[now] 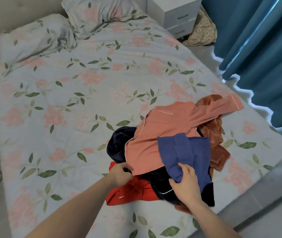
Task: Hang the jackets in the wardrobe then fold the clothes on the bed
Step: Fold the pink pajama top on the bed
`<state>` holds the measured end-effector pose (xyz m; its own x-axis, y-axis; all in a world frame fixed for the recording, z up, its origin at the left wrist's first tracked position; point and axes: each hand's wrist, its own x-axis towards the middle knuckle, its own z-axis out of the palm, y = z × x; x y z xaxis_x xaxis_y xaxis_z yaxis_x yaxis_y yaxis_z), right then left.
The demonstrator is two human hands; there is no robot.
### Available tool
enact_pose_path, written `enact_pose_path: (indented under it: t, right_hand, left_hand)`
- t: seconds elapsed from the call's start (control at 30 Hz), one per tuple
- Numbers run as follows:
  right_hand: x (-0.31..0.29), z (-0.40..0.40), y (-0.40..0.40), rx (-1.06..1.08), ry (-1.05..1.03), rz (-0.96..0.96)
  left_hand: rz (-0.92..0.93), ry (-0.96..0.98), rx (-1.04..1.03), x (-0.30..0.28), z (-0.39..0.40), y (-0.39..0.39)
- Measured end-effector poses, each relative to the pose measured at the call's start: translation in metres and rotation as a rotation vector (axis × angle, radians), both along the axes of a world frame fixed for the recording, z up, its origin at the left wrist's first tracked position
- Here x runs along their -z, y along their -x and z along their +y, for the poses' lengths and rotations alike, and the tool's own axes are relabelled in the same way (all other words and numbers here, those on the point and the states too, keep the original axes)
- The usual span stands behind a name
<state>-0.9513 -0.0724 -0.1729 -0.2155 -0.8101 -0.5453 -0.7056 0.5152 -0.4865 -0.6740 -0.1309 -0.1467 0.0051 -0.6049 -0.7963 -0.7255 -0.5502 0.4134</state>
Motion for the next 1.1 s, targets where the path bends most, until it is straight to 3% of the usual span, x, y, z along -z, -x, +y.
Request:
enact_pose_path:
  t: [0.17,0.33,0.47,0.57,0.77,0.93,1.1]
  right_hand:
    - [0.033,-0.001,0.011,0.069,-0.088,0.149]
    - [0.051,-0.006,0.029,0.150,-0.096,0.150]
    - [0.032,-0.014,0.044,0.335,-0.027,0.045]
    - [0.001,-0.019,0.059,0.434,0.053,0.030]
    - [-0.073,-0.034,0.084,0.569,0.184,0.002]
    - [-0.117,-0.051,0.093,0.318,-0.057,0.007]
    - [-0.181,-0.052,0.078,0.097,-0.123,0.090]
  left_hand:
    - [0.208,-0.167,-0.320,0.048,-0.012,0.030]
    - [0.120,-0.137,-0.182,0.069,-0.017,0.048]
    - [-0.146,0.178,0.132,0.055,-0.016,0.040]
    - [-0.227,0.391,0.232,0.015,-0.018,0.033]
    - [-0.025,0.915,0.144,-0.116,-0.042,0.032]
    - [0.162,0.989,-0.042,-0.250,-0.065,0.051]
    - [0.351,1.179,-0.197,-0.378,-0.068,0.055]
